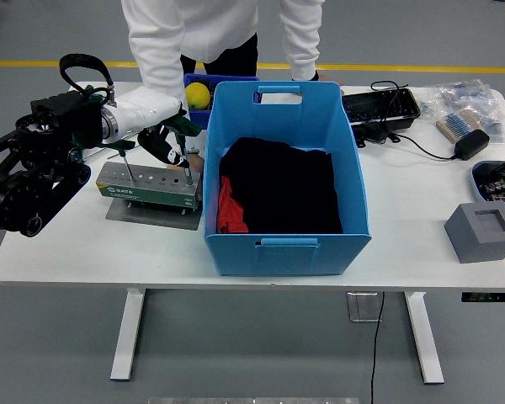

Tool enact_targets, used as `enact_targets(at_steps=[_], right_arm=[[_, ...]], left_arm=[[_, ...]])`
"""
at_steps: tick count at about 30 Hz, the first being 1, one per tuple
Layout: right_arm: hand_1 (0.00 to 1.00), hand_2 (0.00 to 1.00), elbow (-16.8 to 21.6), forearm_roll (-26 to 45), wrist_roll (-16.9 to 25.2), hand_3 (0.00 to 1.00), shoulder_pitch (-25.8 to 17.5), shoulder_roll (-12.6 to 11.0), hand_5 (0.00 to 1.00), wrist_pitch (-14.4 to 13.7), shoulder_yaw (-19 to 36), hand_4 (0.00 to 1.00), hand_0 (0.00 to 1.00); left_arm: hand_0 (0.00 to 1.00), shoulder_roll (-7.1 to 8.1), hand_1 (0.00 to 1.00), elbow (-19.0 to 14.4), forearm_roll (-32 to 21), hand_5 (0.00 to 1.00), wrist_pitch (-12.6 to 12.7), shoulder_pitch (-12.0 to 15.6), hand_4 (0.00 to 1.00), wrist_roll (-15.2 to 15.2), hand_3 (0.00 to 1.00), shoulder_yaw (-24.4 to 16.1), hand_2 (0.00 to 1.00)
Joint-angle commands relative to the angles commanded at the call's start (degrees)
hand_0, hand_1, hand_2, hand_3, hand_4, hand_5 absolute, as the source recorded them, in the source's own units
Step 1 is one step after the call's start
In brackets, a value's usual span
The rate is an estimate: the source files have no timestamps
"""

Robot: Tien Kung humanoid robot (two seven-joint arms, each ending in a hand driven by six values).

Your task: Lift tool from toolbox,place it in box,lift tool from toolbox,place it in box

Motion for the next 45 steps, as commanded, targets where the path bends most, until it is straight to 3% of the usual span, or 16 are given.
enact_targets(at_steps=[9, 10, 15, 16, 32, 45], right_arm=[[0.624, 0.699, 0.0, -0.7, -0.2, 0.561, -0.1, 0.0, 0.675, -0.1, 0.3, 0.769, 0.651], [0.624, 0.7, 0.1, -0.7, -0.2, 0.561, -0.1, 0.0, 0.674, -0.1, 0.4, 0.768, 0.651], [0.624, 0.7, 0.1, -0.7, -0.2, 0.561, 0.1, 0.0, 0.674, -0.1, 0.2, 0.768, 0.651], [0.624, 0.7, 0.1, -0.6, -0.1, 0.561, 0.1, 0.0, 0.674, -0.1, 0.1, 0.768, 0.652], [0.623, 0.697, -0.1, 1.0, 0.3, 0.56, 0.4, -0.1, 0.673, -0.1, -0.9, 0.767, 0.651], [0.624, 0.697, -0.1, 0.9, 0.3, 0.56, 0.3, 0.0, 0.671, -0.1, -0.7, 0.767, 0.651]], left_arm=[[0.295, -0.37, 0.208, 1.3, -0.7, 0.506, 1.0, -0.2, 0.998, 0.3, 0.279, 0.7, 0.221], [0.234, -0.41, 0.149, 1.4, -0.7, 0.513, 1.1, -0.2, 0.998, 0.3, 0.222, 0.7, 0.176], [0.234, -0.58, 0.149, 1.8, -1.3, 0.513, 1.7, -0.5, 0.998, 0.5, 0.222, 1.1, 0.176], [0.19, -0.59, 0.106, 1.9, -1.4, 0.513, 1.8, -0.5, 0.998, 0.5, 0.179, 1.1, 0.139], [0.122, -0.77, 0.028, 2.6, -4.1, 0.533, 3.1, -1.3, 0.998, 0.3, 0.097, 1.3, 0.079], [0.068, -0.67, 0.002, 3.4, -6.0, 0.561, 9.6, -0.8, 0.998, -1.0, 0.053, 1.6, 0.03]])
